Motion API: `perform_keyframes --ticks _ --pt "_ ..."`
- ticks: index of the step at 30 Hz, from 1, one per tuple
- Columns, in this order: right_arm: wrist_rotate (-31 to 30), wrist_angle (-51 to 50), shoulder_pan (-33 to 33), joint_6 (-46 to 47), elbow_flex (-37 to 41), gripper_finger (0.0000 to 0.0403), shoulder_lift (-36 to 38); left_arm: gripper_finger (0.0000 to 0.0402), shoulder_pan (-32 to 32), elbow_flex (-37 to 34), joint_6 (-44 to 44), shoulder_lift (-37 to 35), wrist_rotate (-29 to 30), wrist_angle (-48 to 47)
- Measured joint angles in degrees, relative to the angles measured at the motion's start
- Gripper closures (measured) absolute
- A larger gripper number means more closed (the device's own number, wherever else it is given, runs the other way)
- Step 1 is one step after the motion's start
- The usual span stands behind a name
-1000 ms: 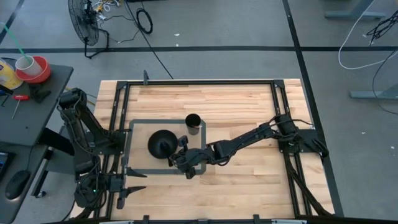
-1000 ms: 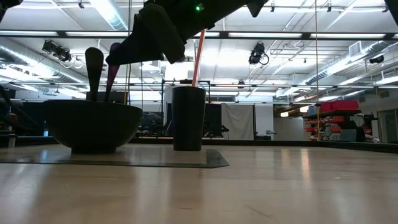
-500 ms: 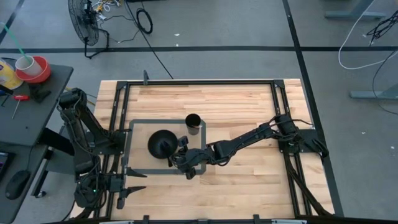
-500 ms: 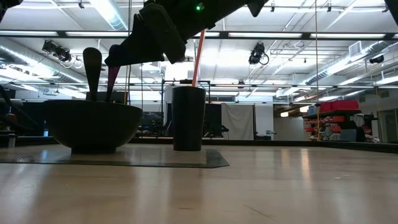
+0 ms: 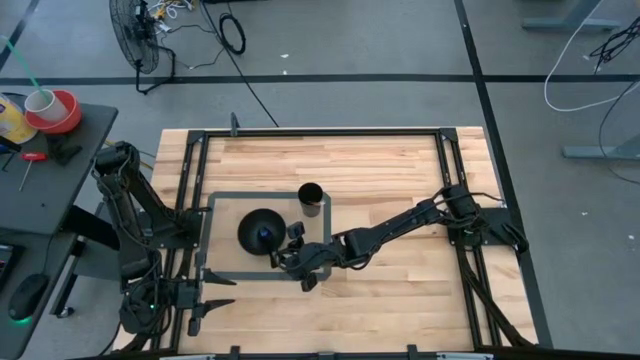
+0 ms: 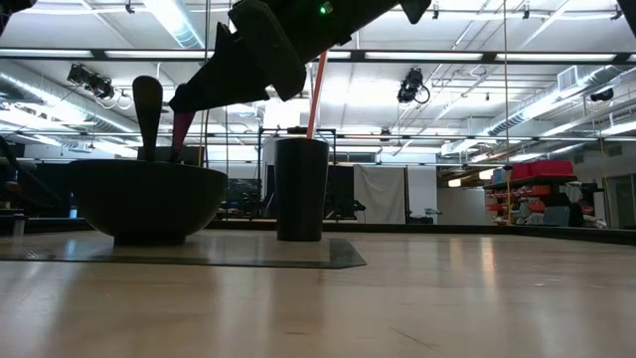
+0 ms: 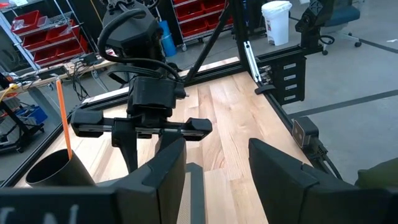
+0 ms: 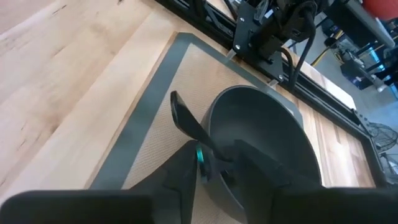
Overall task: Pick & Place Utensil
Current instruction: Put the blue fork into the black bowl, then return to Home Position
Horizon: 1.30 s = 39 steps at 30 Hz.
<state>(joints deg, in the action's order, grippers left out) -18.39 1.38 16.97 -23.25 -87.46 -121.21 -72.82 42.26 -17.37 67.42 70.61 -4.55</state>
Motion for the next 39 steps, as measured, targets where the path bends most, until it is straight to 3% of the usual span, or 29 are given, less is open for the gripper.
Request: perform_keyframes --ticks 14,25,33,39 --pt "1.3 -0.2 1.8 0.3 0.0 0.0249 0.0 0.022 0.0 0.0 0.0 0.0 0.0 0.0" --pt "-3.6 4.1 7.9 -2.3 0.1 0.021 3.8 0.022 0.0 0.0 0.0 0.0 0.0 0.0" --pt "-3.6 5.4 13.8 1.5 0.0 0.0217 10.8 0.022 0.0 0.0 0.0 0.0 0.0 0.1" --pt "-3.5 1.8 16.1 3.4 0.0 0.0246 14.7 0.022 0.0 0.0 0.0 0.0 0.0 0.3"
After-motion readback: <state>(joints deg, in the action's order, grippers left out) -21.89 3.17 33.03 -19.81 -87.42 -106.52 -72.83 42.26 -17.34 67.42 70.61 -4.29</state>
